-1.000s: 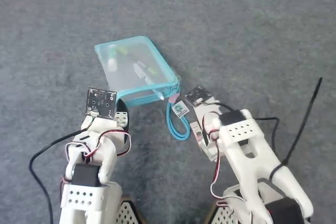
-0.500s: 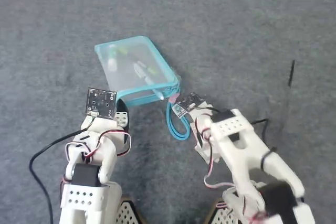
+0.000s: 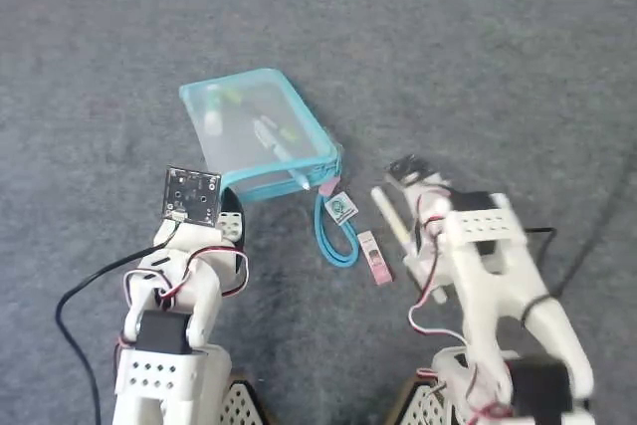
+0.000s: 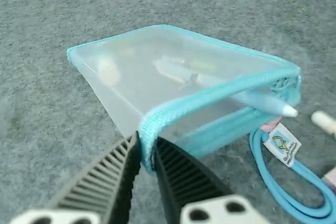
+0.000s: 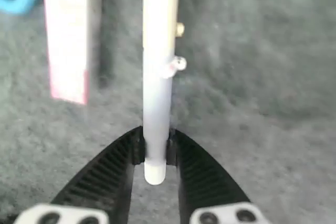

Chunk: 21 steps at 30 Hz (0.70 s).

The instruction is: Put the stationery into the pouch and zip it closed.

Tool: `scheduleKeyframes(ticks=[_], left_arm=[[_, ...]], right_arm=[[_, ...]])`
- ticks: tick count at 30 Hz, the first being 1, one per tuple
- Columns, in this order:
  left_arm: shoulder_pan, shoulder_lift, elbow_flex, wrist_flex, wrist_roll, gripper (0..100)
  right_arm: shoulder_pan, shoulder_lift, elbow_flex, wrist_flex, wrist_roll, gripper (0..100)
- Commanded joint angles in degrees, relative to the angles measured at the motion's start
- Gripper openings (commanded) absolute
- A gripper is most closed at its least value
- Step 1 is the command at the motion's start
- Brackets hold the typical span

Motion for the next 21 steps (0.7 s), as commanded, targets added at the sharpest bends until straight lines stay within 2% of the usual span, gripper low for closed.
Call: scheduleKeyframes(ticks=[1,9,15,17,21], left_arm=[[-0.09,-1.23,-1.98,0.0,-0.26,1],[-0.09,-1.23,-1.98,0.0,-0.26,1],[-0.09,-1.23,-1.98,0.0,-0.26,1],[0.0,-1.23,-1.98,0.0,-0.26,1],[0.0,-1.23,-1.89,0.0,-0.26,1]], right_arm=[[4.88,-12.79,-8.35,11.82,2.02,0.8],[5.49,-24.31,-25.85,30.81,1.76,0.8],[4.79,-24.48,-32.97,32.92,1.76,0.8],[0.75,-24.48,-34.99,33.1,1.58,0.8],[-13.49,-23.34,-34.99,33.36,-0.88,0.8]])
